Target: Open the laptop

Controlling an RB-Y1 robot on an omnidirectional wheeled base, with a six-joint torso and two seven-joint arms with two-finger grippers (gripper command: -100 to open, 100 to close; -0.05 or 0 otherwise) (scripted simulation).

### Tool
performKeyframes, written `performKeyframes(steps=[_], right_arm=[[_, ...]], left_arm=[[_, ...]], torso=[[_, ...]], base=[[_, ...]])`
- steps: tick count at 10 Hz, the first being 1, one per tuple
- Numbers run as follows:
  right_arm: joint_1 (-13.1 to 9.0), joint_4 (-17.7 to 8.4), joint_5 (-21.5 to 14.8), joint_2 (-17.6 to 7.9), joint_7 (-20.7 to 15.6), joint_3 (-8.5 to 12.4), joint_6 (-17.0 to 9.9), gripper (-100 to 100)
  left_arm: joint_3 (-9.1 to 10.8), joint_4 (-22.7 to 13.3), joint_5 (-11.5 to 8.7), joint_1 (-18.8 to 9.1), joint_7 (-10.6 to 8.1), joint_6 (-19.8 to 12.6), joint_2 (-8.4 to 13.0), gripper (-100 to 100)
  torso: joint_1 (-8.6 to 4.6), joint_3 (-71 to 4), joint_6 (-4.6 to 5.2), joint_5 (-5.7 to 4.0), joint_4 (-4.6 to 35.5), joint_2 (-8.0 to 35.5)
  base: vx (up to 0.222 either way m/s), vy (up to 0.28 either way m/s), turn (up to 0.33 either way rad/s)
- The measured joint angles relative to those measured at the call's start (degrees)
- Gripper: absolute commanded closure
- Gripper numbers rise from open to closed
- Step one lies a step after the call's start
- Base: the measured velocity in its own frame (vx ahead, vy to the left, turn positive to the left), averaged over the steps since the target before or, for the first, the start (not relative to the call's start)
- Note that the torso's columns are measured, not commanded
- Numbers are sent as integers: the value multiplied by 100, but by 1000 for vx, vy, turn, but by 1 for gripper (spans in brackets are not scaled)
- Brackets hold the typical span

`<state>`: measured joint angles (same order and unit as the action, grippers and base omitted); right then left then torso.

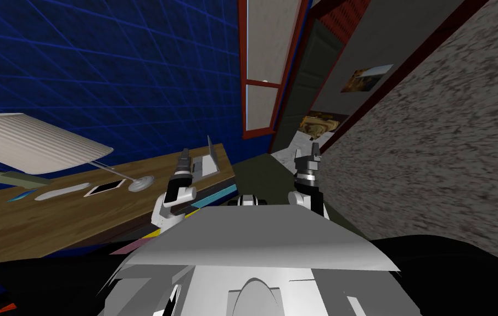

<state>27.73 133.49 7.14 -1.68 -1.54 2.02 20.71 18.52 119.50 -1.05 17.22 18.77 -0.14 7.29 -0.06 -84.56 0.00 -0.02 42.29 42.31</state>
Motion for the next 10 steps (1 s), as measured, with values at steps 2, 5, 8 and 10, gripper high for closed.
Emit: performKeyframes(steps=[2, 5, 8, 10], right_arm=[[0, 0, 0, 0, 0, 0, 0, 0], [0, 0, 0, -1, 0, 0, 0, 0], [-1, 0, 0, -1, 0, 1, 0, 0], [-1, 0, 0, -1, 0, 1, 0, 0]], left_arm=[[126, -84, 9, -85, 79, -312, -16, -100], [316, -353, 36, -280, 203, -686, -76, -100], [492, -525, 18, -397, 277, -1047, -124, -100], [588, -618, 13, -440, 336, -1236, -259, -100]], torso=[[10, 0, 0, 4, 0, 0], [14, -1, 1, 4, -1, -2], [11, 2, 1, 4, 0, 3], [2, 0, 0, 0, 0, 1]], base=[[102, -243, 110], [100, -209, 95], [82, -173, 78], [50, -133, 43]])
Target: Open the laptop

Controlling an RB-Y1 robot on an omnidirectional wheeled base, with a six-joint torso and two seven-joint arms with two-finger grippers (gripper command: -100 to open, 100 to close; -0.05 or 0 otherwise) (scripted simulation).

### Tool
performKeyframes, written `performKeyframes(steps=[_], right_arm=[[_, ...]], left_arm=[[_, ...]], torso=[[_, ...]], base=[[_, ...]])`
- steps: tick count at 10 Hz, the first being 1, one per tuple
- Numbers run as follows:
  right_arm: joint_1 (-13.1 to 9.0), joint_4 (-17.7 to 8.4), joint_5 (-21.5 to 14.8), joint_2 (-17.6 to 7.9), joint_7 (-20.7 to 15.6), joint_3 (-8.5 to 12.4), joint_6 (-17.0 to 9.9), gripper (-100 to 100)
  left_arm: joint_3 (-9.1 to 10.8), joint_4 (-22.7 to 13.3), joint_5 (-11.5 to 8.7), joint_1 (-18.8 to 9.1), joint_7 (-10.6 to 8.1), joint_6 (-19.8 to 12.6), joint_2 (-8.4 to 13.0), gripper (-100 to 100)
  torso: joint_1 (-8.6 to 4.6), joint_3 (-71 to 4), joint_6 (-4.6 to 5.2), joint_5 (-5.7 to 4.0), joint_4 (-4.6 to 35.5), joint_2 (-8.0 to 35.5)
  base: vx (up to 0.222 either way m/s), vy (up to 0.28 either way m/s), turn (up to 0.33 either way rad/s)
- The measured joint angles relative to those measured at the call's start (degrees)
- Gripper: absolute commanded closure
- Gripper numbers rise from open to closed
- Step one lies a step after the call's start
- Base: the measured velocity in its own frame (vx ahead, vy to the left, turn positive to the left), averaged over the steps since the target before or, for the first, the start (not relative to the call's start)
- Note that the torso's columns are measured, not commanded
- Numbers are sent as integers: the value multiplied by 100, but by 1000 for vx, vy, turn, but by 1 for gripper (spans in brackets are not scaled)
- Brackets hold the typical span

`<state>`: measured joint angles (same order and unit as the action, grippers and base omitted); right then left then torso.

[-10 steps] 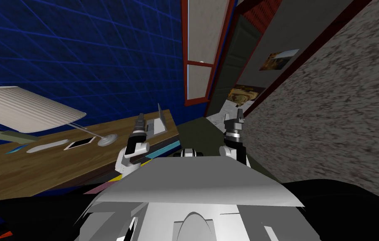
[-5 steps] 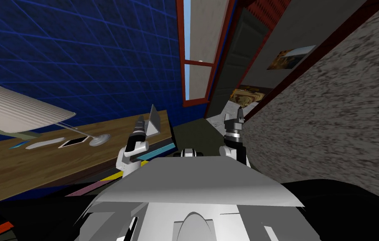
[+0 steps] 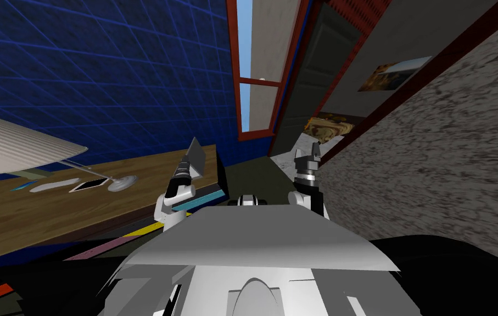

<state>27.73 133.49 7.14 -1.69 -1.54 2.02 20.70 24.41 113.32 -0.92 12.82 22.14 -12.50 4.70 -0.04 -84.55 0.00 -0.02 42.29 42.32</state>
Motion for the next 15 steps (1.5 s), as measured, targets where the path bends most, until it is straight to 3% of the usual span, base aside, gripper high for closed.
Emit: performKeyframes(steps=[2, 3, 5, 12, 13, 15], right_arm=[[0, 0, 0, -2, 0, 2, 0, 0], [0, 0, 0, -2, 0, 2, 0, 0], [-1, 0, 0, -2, 0, 2, 0, 0], [-1, -1, 0, -3, 0, 3, 0, 0], [-1, -1, 0, -3, 0, 2, 0, 0], [-1, -1, 0, -3, 0, 2, 0, 0]], left_arm=[[26, 81, -5, -8, 14, -91, -4, -100], [30, 94, -5, -11, 19, -113, -3, 100], [44, 98, -90, -51, -51, -146, -46, 100], [148, 141, -764, -393, -768, -453, -407, 100], [156, 150, -775, -401, -793, -459, -407, 100], [146, -110, -961, -499, -1009, -345, -459, 100]], torso=[[53, -7, 0, 15, -2, -15], [32, -4, 0, 12, -3, -5], [17, 10, -2, 8, 5, 14], [38, 1, -18, 24, -9, -1], [-1, -4, -4, 13, -11, -12], [4, -5, 8, 9, -6, -11]], base=[[84, 18, -23], [7, 3, 11], [-33, 87, 29], [-49, 108, 25], [-29, 76, 73], [-47, 103, 48]])
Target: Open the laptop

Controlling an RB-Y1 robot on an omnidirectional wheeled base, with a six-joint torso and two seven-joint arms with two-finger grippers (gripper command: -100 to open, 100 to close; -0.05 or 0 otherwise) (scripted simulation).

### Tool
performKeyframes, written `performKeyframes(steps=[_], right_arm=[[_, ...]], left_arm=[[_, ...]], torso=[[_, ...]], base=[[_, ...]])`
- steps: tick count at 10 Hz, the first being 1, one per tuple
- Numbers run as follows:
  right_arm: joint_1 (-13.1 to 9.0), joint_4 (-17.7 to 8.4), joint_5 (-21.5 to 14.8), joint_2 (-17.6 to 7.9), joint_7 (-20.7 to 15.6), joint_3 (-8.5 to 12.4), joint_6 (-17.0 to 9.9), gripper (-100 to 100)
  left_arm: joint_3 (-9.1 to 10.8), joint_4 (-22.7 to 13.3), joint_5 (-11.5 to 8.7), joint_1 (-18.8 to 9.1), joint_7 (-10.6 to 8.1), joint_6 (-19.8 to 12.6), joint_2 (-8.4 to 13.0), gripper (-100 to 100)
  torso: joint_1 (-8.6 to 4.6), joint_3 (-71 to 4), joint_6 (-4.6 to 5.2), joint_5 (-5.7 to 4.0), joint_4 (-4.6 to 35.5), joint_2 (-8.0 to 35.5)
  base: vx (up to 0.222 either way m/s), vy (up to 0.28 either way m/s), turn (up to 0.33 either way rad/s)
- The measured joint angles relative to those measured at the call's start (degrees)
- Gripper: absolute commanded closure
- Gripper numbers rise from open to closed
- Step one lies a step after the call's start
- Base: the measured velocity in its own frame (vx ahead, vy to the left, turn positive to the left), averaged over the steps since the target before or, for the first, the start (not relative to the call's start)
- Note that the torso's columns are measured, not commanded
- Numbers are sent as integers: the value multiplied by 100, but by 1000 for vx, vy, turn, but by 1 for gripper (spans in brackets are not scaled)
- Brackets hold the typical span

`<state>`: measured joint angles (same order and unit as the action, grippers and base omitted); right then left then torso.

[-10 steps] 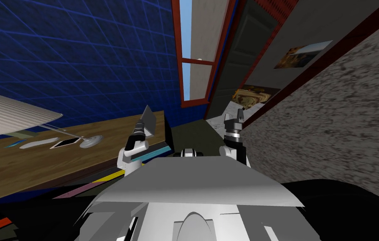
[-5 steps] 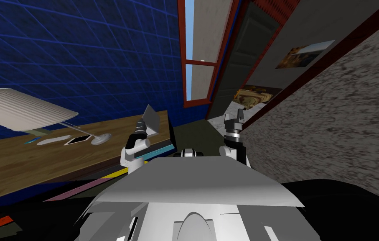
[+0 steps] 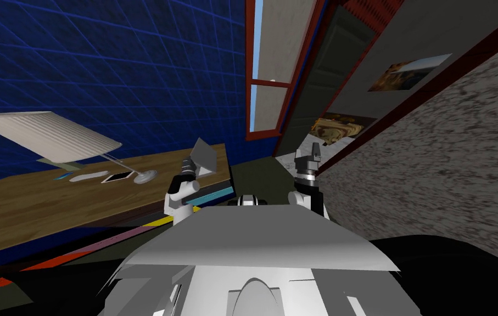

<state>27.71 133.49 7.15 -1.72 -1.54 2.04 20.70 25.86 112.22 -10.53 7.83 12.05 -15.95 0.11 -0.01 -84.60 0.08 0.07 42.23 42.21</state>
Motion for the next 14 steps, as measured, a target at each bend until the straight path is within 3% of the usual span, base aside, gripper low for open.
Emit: performKeyframes(steps=[6, 8, 11, 12, 14], right_arm=[[0, 0, 0, 0, 0, 0, 0, 0], [0, 0, 0, 0, 0, 0, 0, 0], [0, 0, 0, 0, 0, 0, 0, 0], [0, 0, 0, 0, 0, 0, 0, 0], [1, 0, 0, 1, 0, -1, 0, 0]], left_arm=[[-71, -653, -498, -237, -652, 266, -213, 100], [-82, -829, -598, -284, -783, 348, -230, 100], [-186, -1226, -939, -262, -1073, 694, -162, 100], [-218, -1318, -1054, -244, -1179, 793, -166, -100], [-121, -1013, -1085, -215, -1180, 518, -194, -100]], torso=[[-7, 10, -11, -11, 12, 19], [-16, 5, -8, -15, 13, 12], [-3, 4, -4, -10, 10, 9], [-4, 4, -5, -12, 12, 10], [-26, -3, -7, -17, 5, -2]], base=[[-34, 92, 40], [-19, 59, -19], [-28, 70, -32], [4, 20, 1], [33, -32, 19]])
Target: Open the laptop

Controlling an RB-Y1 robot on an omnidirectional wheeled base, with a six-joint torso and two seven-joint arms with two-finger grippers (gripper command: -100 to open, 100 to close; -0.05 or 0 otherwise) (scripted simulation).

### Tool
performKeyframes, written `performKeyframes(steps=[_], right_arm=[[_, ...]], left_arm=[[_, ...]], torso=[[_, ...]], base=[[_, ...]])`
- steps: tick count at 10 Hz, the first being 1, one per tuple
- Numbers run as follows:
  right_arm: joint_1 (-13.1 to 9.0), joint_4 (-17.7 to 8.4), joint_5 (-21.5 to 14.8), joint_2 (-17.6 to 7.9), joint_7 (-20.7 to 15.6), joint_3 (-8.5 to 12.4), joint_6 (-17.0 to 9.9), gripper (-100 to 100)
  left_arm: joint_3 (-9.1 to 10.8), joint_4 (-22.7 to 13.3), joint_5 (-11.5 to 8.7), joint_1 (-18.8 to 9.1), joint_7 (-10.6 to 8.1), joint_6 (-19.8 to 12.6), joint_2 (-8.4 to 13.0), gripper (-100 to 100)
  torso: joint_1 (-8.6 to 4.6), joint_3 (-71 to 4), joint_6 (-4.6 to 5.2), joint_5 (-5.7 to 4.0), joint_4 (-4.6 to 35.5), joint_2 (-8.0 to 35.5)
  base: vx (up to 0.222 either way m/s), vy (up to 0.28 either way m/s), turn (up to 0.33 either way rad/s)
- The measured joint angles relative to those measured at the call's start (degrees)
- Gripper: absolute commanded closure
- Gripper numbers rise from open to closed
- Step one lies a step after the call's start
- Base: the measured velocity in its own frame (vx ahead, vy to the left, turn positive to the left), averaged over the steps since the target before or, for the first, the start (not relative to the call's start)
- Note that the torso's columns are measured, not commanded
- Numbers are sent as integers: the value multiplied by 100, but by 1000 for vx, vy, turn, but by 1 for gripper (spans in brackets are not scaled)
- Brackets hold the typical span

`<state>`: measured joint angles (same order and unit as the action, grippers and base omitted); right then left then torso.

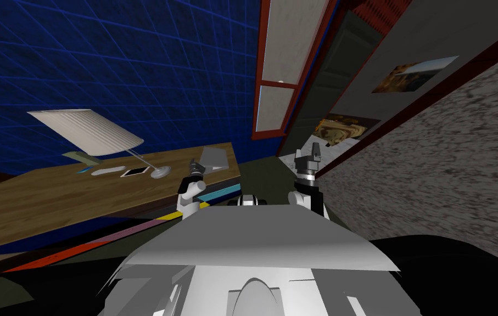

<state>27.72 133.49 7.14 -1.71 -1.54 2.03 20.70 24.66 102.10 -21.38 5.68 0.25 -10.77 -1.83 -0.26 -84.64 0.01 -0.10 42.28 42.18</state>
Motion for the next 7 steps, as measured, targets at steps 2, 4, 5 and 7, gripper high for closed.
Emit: performKeyframes(steps=[2, 4, 5, 7], right_arm=[[0, 0, 0, 0, 0, 0, 0, 0], [0, 0, 0, 0, 0, 0, 0, 0], [0, 0, 0, 0, 0, 0, 0, 0], [0, 0, 0, 0, 0, 0, 0, 0]], left_arm=[[81, 259, -46, 50, 9, -274, 9, -100], [169, 557, -85, 78, 5, -564, 6, -100], [207, 661, -115, 93, 3, -674, 19, -100], [283, 919, -152, 130, 9, -915, 11, -100]], torso=[[11, 8, 1, -2, 9, 15], [26, 16, -3, 4, 11, 26], [26, 15, -3, 4, 10, 26], [18, 12, -1, 1, 9, 20]], base=[[33, -33, 3], [20, -19, 8], [18, -15, 10], [14, -10, 8]])
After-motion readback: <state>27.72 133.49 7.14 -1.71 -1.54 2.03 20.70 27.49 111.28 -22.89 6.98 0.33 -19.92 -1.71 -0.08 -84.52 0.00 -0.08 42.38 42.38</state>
